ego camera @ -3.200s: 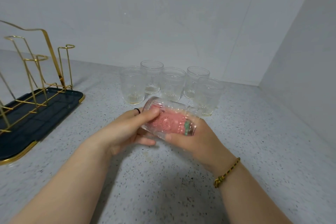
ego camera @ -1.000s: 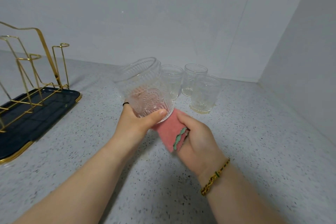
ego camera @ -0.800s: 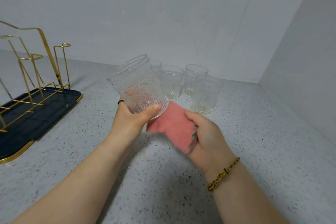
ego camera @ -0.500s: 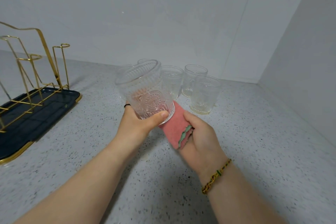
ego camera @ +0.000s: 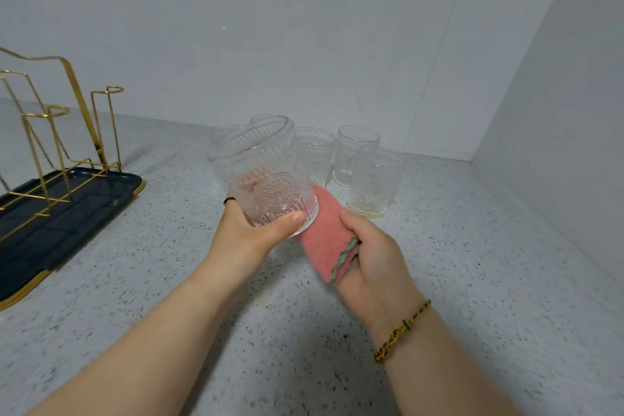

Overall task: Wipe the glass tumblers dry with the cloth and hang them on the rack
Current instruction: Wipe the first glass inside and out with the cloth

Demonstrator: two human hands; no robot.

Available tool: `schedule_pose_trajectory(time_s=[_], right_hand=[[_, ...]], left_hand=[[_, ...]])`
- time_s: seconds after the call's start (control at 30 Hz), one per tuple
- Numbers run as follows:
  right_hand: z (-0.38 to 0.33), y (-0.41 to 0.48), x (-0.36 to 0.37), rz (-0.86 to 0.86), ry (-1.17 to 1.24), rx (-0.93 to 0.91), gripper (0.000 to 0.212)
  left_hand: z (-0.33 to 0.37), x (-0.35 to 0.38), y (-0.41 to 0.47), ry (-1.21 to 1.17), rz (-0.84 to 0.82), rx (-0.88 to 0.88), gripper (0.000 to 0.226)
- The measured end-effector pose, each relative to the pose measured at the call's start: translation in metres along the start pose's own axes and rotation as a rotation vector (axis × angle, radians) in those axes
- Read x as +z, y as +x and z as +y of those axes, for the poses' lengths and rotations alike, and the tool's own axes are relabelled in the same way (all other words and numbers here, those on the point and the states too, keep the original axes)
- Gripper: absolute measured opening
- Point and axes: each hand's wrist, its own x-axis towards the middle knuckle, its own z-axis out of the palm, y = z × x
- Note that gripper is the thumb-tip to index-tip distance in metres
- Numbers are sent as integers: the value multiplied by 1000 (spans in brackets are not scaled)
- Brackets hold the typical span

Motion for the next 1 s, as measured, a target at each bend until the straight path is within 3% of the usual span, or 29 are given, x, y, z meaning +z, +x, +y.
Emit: schedule_pose_trajectory(time_s=[0.2,0.37,0.43,0.53,0.67,0.77,0.9,1.0], right_hand=[[8,-1,2,-39,-203,141,25],[-8,2,-7,62,-42,64,24],[-9,4,-7,116,0,14,24],[-14,2,-6,267,9,-160,23],[-26,-10,-7,340,-338,-568,31],[-24,-19,-1,186,-637,-781,30],[-13,-16,-2,0,-957,-828,37],[-17,-15,-8,-132,-975,-774,57]], left_hand=[[3,-3,1,-58,40,-12,95],[5,-3,0,1,-10,-5,94],[3,-3,-1,41,-26,-6,80],[4,-2,-5,110,-48,-8,48],[7,-2,-8,263,-105,36,71],[8,0,-9,333,-129,61,76],[6,-2,-6,345,-146,90,73],[4,-8,-3,342,-138,80,76]])
